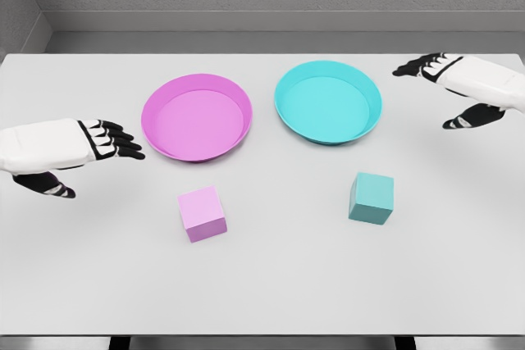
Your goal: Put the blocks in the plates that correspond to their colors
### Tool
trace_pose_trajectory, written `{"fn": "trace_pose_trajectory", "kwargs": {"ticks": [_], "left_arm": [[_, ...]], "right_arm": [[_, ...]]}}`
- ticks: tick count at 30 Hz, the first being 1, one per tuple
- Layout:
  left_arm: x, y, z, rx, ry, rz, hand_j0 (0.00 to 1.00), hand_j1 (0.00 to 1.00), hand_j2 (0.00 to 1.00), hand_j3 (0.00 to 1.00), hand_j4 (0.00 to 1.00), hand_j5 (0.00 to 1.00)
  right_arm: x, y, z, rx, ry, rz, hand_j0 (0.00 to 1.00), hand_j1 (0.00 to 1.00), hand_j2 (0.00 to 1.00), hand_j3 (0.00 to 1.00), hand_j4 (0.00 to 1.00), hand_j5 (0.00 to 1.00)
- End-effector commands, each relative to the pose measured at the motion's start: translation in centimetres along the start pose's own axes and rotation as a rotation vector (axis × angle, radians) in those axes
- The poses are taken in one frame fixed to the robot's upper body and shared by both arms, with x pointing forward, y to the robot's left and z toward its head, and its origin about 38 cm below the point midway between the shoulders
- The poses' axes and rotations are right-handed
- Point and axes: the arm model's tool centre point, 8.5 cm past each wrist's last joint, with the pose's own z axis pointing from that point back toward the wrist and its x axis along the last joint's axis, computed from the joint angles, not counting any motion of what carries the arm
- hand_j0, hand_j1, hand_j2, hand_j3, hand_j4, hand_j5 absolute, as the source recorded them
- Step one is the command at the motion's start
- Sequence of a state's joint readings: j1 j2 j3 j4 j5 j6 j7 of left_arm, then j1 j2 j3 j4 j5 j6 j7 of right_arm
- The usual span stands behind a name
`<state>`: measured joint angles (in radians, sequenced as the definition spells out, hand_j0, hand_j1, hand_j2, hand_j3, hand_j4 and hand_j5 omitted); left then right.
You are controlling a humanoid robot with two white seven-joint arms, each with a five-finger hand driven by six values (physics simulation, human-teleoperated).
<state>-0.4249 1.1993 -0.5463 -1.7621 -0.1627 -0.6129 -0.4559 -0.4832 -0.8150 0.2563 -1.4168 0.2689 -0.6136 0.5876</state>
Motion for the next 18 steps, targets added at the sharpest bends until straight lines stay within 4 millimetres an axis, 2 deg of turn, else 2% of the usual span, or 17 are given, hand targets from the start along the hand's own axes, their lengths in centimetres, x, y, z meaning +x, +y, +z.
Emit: {"fn": "trace_pose_trajectory", "kwargs": {"ticks": [1,3,5,8,10,11,12,13,15,18], "left_arm": [[0.0,0.0,0.0,0.003,-0.001,0.004,1.0,1.0,1.0,1.0,1.0,1.0],[0.0,0.0,-0.1,0.003,-0.003,0.006,1.0,1.0,1.0,1.0,1.0,1.0],[0.3,-0.1,-1.0,0.003,-0.022,0.004,1.0,1.0,1.0,1.0,1.0,1.0],[1.7,-0.1,-4.8,-0.048,-0.121,-0.009,1.0,1.0,1.0,1.0,1.0,1.0],[2.5,-0.3,-6.8,-0.061,-0.164,-0.024,1.0,1.0,1.0,1.0,1.0,1.0],[3.0,-0.3,-7.7,-0.069,-0.185,-0.027,1.0,1.0,1.0,1.0,1.0,1.0],[3.4,-0.2,-8.5,-0.061,-0.208,-0.026,1.0,1.0,1.0,1.0,1.0,1.0],[3.7,-0.1,-9.1,-0.054,-0.223,-0.028,1.0,1.0,1.0,1.0,1.0,1.0],[3.9,0.4,-9.5,-0.04,-0.233,-0.038,1.0,1.0,1.0,1.0,1.0,1.0],[4.8,0.5,-11.1,-0.036,-0.261,-0.063,1.0,1.0,1.0,1.0,1.0,1.0]], "right_arm": [[0.2,-0.1,0.0,-0.001,-0.004,0.003,1.0,1.0,1.0,1.0,1.0,1.0],[0.1,-0.1,-0.1,0.004,0.002,0.011,1.0,1.0,1.0,1.0,1.0,1.0],[0.1,-0.2,-0.1,0.002,0.002,0.012,1.0,1.0,1.0,1.0,1.0,1.0],[-0.2,-0.2,0.2,0.022,0.016,0.02,1.0,1.0,1.0,1.0,1.0,1.0],[0.0,0.0,0.2,0.035,0.015,0.027,1.0,1.0,1.0,1.0,1.0,1.0],[0.2,-0.5,0.1,0.032,0.013,0.045,1.0,1.0,1.0,1.0,1.0,1.0],[1.9,-1.2,-0.8,0.048,-0.024,0.117,1.0,1.0,1.0,1.0,1.0,1.0],[4.0,-0.8,-1.7,0.098,-0.07,0.191,1.0,1.0,1.0,1.0,1.0,1.0],[6.3,0.5,-2.6,0.17,-0.13,0.255,1.0,1.0,1.0,1.0,1.0,1.0],[7.8,0.9,-3.3,0.189,-0.172,0.289,1.0,1.0,1.0,1.0,1.0,1.0]]}}
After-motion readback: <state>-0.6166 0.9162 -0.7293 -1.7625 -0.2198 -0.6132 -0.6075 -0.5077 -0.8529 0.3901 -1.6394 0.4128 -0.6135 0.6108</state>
